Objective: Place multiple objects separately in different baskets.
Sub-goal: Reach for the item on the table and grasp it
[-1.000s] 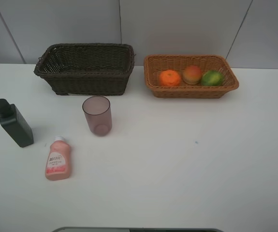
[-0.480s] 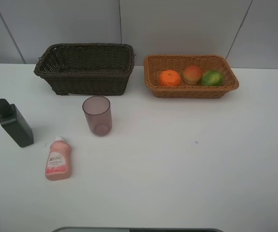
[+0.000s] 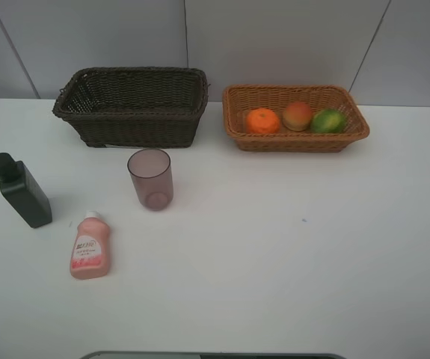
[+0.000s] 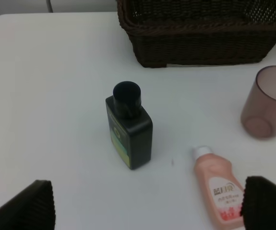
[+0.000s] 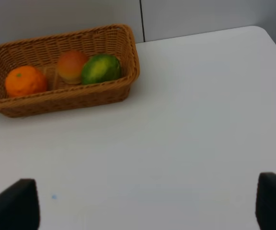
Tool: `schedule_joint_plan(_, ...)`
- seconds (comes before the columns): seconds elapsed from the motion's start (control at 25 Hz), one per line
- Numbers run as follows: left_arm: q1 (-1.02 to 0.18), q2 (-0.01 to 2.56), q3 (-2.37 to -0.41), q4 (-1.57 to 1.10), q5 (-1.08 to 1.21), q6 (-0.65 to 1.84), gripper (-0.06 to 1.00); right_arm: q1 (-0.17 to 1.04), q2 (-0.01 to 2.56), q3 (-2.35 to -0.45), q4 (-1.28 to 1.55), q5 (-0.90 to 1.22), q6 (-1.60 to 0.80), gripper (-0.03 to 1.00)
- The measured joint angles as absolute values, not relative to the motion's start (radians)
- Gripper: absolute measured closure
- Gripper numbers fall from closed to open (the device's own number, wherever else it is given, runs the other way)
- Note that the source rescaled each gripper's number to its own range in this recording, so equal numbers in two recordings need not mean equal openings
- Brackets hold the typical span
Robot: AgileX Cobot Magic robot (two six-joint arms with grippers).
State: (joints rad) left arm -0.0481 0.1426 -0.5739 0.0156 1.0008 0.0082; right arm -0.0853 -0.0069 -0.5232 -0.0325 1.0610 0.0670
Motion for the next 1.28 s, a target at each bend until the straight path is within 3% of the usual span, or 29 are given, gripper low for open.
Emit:
schedule_joint_plan(0.64,-0.048,1.125,-0.931,0.055,0.935,-0.186,-0.06,-0.085,-0.007,-0.523,-0.032,1.061,0.067,-0.03)
schedule_joint_plan(1.0,-0.048,1.335,-0.962,0.053,0.896,-0.223,-0.06,-0.085,-0.007,-0.523,-0.032,1.061,0.067,-0.03)
schedule_joint_plan(1.28,-0.048,1.405,-0.962,0.151,0.849,-0.471,-0.06,-0.085,-0.007,-0.523,-0.032,1.061,0.067,-0.03)
